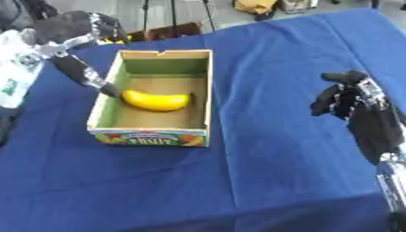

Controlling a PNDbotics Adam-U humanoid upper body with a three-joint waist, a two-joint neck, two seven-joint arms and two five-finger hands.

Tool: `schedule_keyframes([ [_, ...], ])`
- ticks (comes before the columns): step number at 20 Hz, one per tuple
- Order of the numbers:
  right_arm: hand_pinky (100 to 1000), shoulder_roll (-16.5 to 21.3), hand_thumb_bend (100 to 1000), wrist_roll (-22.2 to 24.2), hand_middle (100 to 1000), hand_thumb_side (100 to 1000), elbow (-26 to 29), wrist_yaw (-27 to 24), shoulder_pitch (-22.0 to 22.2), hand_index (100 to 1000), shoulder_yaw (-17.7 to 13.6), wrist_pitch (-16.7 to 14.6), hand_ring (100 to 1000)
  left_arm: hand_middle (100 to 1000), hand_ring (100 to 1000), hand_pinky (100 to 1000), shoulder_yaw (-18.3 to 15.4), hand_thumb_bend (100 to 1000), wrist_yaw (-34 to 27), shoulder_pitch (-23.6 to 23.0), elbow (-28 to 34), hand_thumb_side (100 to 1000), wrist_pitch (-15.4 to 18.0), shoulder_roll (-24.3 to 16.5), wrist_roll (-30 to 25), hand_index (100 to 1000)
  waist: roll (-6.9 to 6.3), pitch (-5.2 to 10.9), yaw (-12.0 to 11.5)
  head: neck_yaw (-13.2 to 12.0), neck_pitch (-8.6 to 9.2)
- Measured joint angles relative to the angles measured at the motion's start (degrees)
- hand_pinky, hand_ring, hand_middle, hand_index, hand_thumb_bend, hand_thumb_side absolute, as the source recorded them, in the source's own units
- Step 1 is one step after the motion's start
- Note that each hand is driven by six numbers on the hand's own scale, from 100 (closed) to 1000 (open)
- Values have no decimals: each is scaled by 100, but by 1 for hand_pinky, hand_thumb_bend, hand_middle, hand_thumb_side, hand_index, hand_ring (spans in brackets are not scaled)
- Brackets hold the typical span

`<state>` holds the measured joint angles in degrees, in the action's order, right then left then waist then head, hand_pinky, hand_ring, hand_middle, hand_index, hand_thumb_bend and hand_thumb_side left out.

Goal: Pick up objects on the table and place them in the box.

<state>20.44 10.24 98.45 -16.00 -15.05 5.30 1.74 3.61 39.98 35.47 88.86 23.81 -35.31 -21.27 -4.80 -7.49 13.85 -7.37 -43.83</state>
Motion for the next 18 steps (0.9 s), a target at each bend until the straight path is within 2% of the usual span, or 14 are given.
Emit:
schedule_keyframes([
  [4, 584, 0, 100, -21, 514, 927, -20, 0, 51, 812, -12, -14, 580, 663, 625, 658, -401, 1000, -748, -636, 645, 862, -412, -348, 123, 764, 20, 42, -103, 77, 0],
  [7, 584, 0, 100, -27, 514, 925, -24, 0, 52, 812, -36, -20, 580, 662, 620, 654, -629, 997, -967, -1036, 846, 849, -634, -467, 137, 763, 41, 46, -149, 112, 0],
  [18, 586, 0, 100, -71, 515, 924, -25, -19, 96, 812, -78, -29, 580, 656, 605, 642, -1382, 947, -1314, -2208, 1134, 831, -1134, -346, 555, 762, 107, 47, -329, 198, 0],
])
